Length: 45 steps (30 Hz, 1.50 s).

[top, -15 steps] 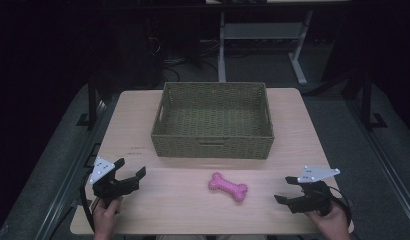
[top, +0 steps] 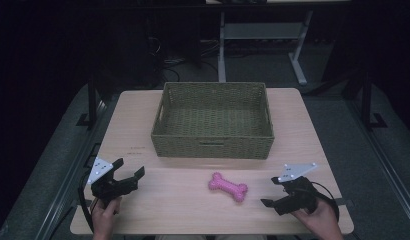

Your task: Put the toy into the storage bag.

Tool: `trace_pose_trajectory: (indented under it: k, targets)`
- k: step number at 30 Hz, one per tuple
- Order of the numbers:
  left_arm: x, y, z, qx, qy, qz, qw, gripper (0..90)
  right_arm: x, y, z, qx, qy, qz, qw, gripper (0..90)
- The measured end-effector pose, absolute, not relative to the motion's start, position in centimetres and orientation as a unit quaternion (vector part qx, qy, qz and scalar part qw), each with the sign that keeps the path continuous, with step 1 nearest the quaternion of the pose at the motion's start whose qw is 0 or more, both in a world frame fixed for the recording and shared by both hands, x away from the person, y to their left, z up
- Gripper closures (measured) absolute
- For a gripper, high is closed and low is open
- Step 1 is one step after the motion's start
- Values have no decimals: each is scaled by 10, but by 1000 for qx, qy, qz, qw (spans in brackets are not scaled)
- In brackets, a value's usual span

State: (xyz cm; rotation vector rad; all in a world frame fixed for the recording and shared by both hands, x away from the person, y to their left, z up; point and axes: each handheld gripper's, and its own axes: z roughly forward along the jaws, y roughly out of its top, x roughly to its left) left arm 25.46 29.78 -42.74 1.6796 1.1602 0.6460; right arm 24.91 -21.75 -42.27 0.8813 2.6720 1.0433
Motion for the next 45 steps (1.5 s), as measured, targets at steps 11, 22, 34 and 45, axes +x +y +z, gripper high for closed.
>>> trace_pose_trajectory:
  k: [11, 22, 34, 45]
  targets:
    - [255, 298, -428, 688, 475, 266, 480, 130, 262, -188, -413, 263, 910, 317, 43, 181]
    - [255, 294, -428, 691, 471, 264, 480, 130, 276, -167, -407, 238, 923, 300, 24, 180]
    - [257, 299, -428, 686, 477, 262, 484, 130, 292, -133, -409, 206, 941, 269, 2, 202]
    - [256, 302, -428, 684, 479, 263, 483, 130, 302, -114, -408, 193, 948, 252, 2, 235]
